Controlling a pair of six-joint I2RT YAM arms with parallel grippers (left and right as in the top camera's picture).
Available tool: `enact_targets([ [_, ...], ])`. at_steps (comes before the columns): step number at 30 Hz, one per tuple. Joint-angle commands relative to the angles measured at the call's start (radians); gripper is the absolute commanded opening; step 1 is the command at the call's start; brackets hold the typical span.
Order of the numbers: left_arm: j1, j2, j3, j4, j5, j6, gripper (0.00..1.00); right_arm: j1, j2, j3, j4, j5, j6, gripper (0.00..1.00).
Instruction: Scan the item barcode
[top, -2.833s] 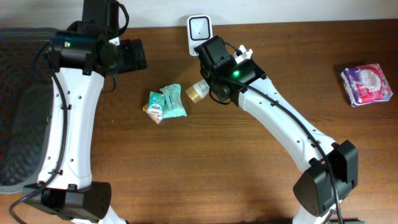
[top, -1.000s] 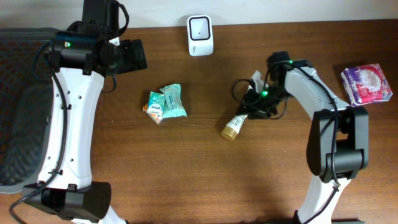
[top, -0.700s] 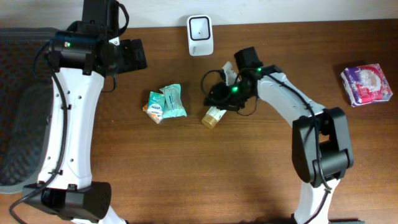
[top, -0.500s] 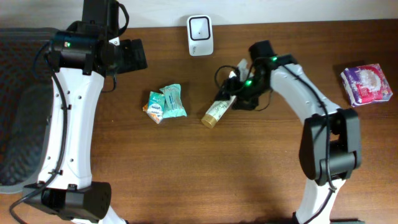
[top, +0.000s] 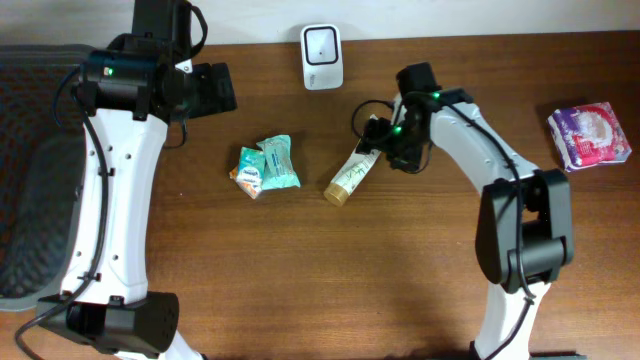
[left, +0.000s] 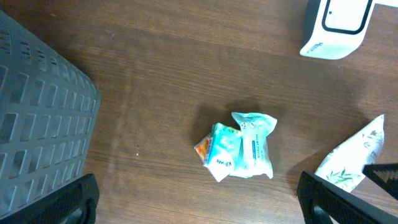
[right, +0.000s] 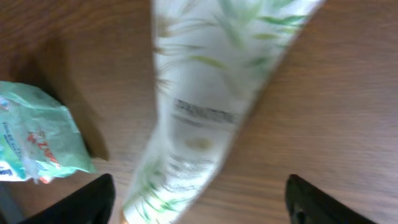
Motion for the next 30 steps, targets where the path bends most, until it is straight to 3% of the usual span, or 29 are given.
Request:
enact_targets([
  [1, 0.002, -0.003, 0.01, 0.002, -0.007, 0.012, 0.99, 0.064, 0.018, 0.016, 0.052, -0.039, -0.024, 0.76],
  [4, 0.002, -0.003, 0.01, 0.002, -0.007, 0.012, 0.99, 0.093, 0.039, 0.016, 0.004, 0.184, 0.126, 0.71],
  [8, 0.002, -0.003, 0.01, 0.002, -0.007, 0.012, 0.99, 0.092, 0.077, 0.016, -0.012, 0.184, 0.138, 0.72],
  [10, 0.002, -0.003, 0.01, 0.002, -0.007, 0.012, 0.99, 0.098, 0.077, 0.016, -0.012, 0.18, 0.116, 0.53],
  [12, 0.002, -0.003, 0.01, 0.002, -0.007, 0.012, 0.99, 0.097, 0.076, 0.018, -0.032, 0.172, 0.101, 0.11],
  [13, 0.002, -0.003, 0.01, 0.002, -0.007, 0.012, 0.99, 0.09, 0.07, 0.019, -0.056, 0.167, 0.101, 0.04],
  [16, 0.002, -0.003, 0.01, 0.002, -0.007, 0.012, 0.99, 0.069, 0.036, 0.05, -0.169, 0.191, 0.064, 0.04],
  [21, 0.002, -0.003, 0.01, 0.002, -0.007, 0.012, 0.99, 0.074, 0.028, 0.185, -0.471, 0.48, 0.066, 0.04],
  [30, 0.002, -0.003, 0.01, 0.002, -0.007, 0.012, 0.99, 0.134, 0.06, 0.154, -0.5, 0.661, 0.064, 0.04],
])
